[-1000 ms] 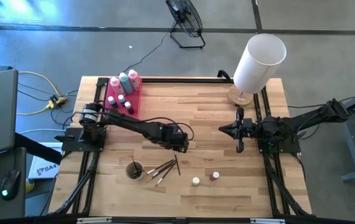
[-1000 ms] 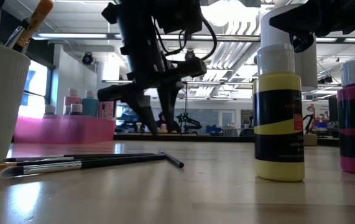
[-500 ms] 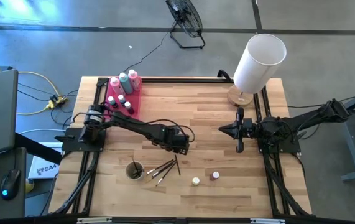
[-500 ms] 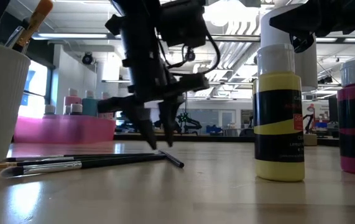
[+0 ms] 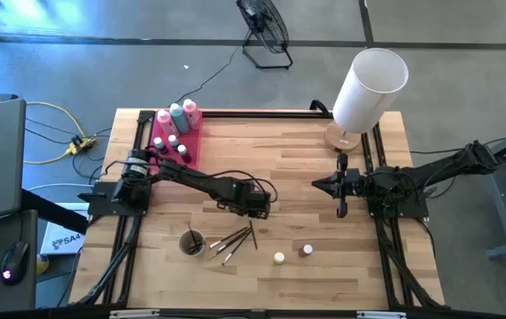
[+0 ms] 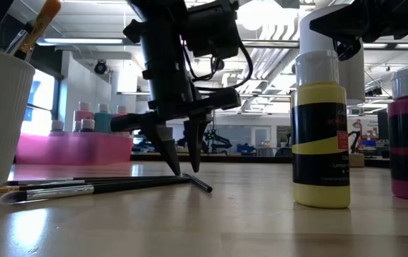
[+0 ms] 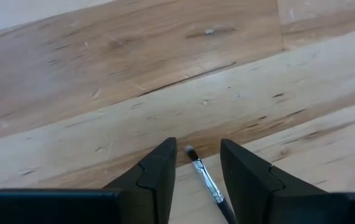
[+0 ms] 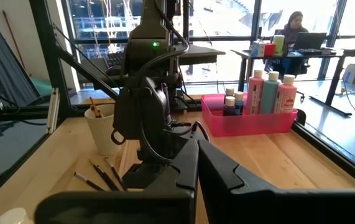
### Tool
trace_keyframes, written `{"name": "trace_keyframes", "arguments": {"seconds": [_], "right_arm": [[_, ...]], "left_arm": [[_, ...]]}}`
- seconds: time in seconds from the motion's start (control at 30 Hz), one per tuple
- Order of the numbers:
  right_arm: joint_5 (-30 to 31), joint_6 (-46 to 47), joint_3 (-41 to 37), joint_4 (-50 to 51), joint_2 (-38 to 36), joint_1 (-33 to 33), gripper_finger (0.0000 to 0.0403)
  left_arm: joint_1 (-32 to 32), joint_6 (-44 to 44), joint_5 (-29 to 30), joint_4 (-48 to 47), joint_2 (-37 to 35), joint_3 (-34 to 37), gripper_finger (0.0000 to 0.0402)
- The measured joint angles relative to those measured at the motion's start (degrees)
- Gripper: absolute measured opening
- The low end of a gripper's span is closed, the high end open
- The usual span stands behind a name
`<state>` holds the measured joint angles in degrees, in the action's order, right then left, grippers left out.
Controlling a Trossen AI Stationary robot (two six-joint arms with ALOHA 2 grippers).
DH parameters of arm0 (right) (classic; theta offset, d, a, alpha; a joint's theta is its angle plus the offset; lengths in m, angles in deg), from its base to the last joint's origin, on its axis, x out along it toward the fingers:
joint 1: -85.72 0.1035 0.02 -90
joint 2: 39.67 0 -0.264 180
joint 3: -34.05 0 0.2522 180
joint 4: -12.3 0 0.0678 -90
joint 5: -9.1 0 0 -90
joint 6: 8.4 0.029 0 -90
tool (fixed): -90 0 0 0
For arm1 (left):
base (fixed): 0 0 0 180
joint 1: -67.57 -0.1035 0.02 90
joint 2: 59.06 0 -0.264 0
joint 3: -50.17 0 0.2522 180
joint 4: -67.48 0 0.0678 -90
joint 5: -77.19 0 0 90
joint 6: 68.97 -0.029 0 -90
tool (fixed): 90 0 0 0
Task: Pick & Place Paint Supplies
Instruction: Put the silver paintbrush into the light brown cup
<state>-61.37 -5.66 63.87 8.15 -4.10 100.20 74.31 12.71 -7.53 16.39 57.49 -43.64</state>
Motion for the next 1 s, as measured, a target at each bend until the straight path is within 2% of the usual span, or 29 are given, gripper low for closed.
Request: {"name": "trace_keyframes", "arguments": {"seconds": [0.7,0.83,1.0], "right_arm": [[-0.04,0.00,0.00,-0.04,0.00,0.00,0.0003],[-0.04,0.00,0.00,-0.04,0.00,-0.01,0.0003],[-0.04,0.00,0.00,-0.04,0.00,0.00,0.0003]], "left_arm": [[0.00,2.66,-1.05,-1.79,0.22,0.11,0.0124],[0.00,2.64,-1.07,-2.02,0.22,0.17,0.0102],[0.02,2.16,-0.50,-2.27,0.22,0.20,0.0054]]}}
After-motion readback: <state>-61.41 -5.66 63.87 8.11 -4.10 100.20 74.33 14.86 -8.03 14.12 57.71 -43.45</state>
